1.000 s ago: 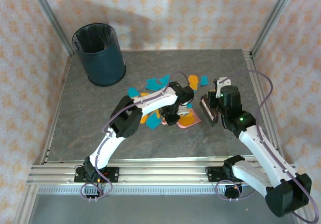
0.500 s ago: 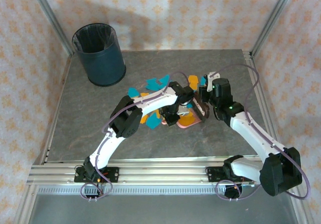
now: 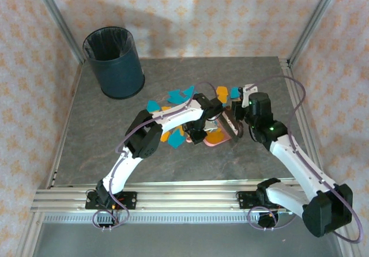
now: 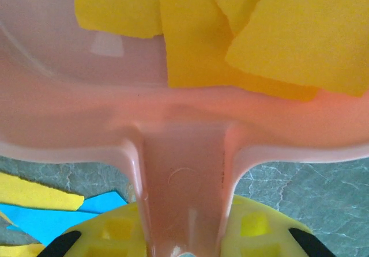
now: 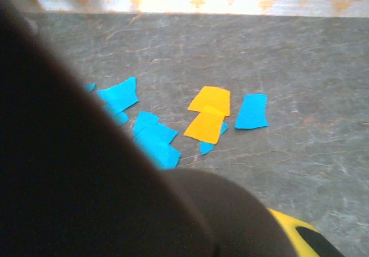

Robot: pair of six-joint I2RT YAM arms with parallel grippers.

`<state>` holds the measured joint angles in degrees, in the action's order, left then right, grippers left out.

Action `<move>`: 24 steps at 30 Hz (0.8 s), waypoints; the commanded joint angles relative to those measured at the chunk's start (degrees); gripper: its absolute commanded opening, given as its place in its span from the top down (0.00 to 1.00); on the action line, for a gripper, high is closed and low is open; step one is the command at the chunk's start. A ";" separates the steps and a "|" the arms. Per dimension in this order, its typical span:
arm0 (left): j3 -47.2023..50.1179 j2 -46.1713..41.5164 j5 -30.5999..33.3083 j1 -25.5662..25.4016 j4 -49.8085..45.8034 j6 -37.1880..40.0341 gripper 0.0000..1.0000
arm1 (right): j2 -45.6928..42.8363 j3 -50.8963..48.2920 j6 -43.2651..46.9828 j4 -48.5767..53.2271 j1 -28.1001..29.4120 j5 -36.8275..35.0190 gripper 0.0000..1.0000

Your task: Sweep away the paper scraps from the table

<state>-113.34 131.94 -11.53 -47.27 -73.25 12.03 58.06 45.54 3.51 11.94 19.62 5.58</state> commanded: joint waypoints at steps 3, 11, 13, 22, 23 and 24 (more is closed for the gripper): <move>1.10 -5.67 0.62 0.11 0.87 -1.90 1.00 | -5.37 1.84 -4.20 1.01 0.32 -10.04 1.00; 5.63 -13.20 -4.06 2.48 3.66 -2.93 1.00 | -7.88 1.18 -5.16 2.97 0.33 -19.41 1.00; 6.67 -15.47 -5.19 3.76 4.59 -3.90 1.00 | -7.88 0.96 -5.68 3.34 0.31 -19.66 1.00; 5.34 -20.99 2.33 8.53 3.26 -7.67 1.00 | -7.10 0.27 -8.01 3.72 0.33 -15.63 1.00; 4.84 -21.33 4.03 8.96 2.84 -8.24 1.00 | -6.85 0.39 -8.33 3.77 0.33 -15.52 1.00; 4.14 -21.46 5.21 9.31 2.28 -8.45 1.00 | -6.63 0.48 -8.58 3.80 0.33 -15.28 1.00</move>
<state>-106.96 112.31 -11.29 -38.68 -68.97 5.74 51.27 45.54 -3.18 16.36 19.62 -10.09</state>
